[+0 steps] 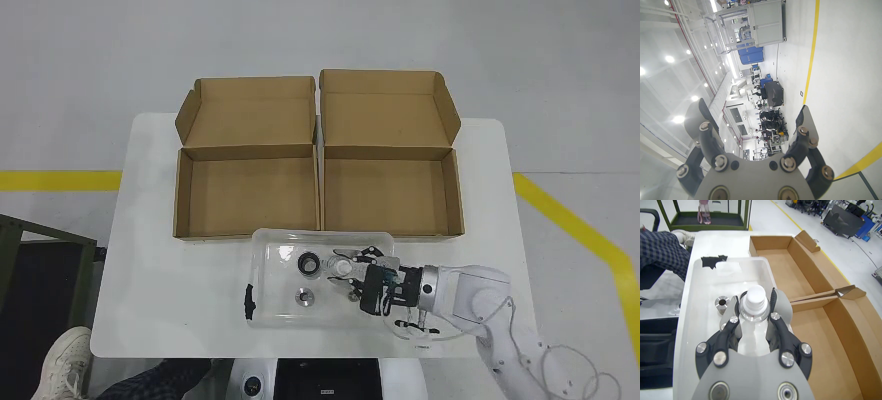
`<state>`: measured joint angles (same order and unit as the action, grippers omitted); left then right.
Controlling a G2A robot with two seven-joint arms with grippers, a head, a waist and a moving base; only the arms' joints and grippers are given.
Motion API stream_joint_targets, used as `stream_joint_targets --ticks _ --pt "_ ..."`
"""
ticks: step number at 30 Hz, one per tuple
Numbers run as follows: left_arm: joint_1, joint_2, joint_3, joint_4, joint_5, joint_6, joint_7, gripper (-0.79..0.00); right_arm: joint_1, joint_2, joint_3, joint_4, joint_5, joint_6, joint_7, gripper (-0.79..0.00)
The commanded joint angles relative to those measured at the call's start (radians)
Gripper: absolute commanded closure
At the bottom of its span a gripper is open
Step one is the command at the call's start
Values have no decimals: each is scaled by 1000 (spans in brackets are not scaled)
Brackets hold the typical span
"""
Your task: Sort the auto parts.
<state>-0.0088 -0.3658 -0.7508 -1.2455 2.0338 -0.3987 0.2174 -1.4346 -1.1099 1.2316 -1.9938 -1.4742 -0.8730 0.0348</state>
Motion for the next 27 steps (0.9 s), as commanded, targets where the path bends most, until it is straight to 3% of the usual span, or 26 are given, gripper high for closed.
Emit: stream_joint_targets --ticks 1,8,17,27 --pt "0 0 0 0 0 0 0 -785 0 1 11 -3 36 1 -29 0" --pt "0 0 0 0 0 0 0 -785 5 -1 29 6 159 40 -122 0" --pt "0 0 0 0 0 0 0 -785 -20 -10 50 71 313 163 -269 0" --pt "0 0 0 0 0 0 0 -785 -26 -15 63 111 434 195 -292 0"
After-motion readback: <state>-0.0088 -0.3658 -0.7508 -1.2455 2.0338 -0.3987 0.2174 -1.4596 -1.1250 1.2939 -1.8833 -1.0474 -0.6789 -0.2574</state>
